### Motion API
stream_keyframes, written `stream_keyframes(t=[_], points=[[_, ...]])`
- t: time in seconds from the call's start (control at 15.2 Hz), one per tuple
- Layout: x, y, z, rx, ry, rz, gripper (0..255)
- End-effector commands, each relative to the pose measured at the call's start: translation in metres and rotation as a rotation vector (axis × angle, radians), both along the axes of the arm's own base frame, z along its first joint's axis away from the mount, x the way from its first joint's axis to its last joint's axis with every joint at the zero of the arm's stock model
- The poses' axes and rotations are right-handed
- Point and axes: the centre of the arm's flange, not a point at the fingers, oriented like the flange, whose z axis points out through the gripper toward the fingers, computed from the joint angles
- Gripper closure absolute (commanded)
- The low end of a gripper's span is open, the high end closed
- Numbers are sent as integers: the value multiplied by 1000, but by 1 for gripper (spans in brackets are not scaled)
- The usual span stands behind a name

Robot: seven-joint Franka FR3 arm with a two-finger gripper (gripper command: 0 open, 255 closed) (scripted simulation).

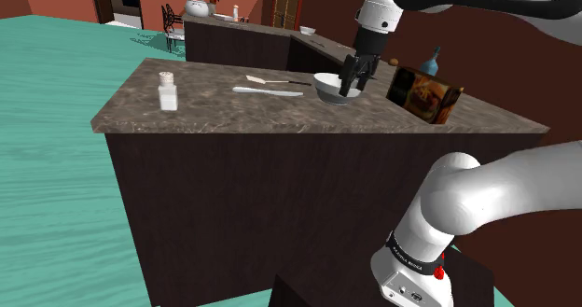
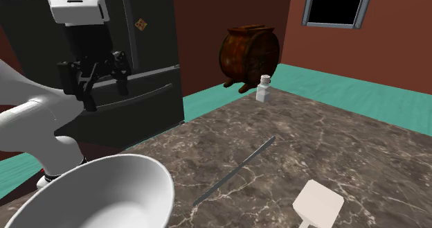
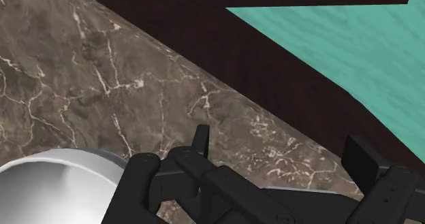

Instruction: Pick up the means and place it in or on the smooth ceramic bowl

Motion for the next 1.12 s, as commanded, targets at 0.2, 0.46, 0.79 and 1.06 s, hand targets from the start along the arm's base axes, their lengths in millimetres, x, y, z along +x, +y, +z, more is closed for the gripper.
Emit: stream_keyframes(t=[0.2,0.46,0.79,1.06], points=[[35,-19,-5,3,5,121,0],[85,-37,-12,8,12,282,0],[151,-48,-21,13,20,483,0],[204,-48,-29,18,27,644,0]])
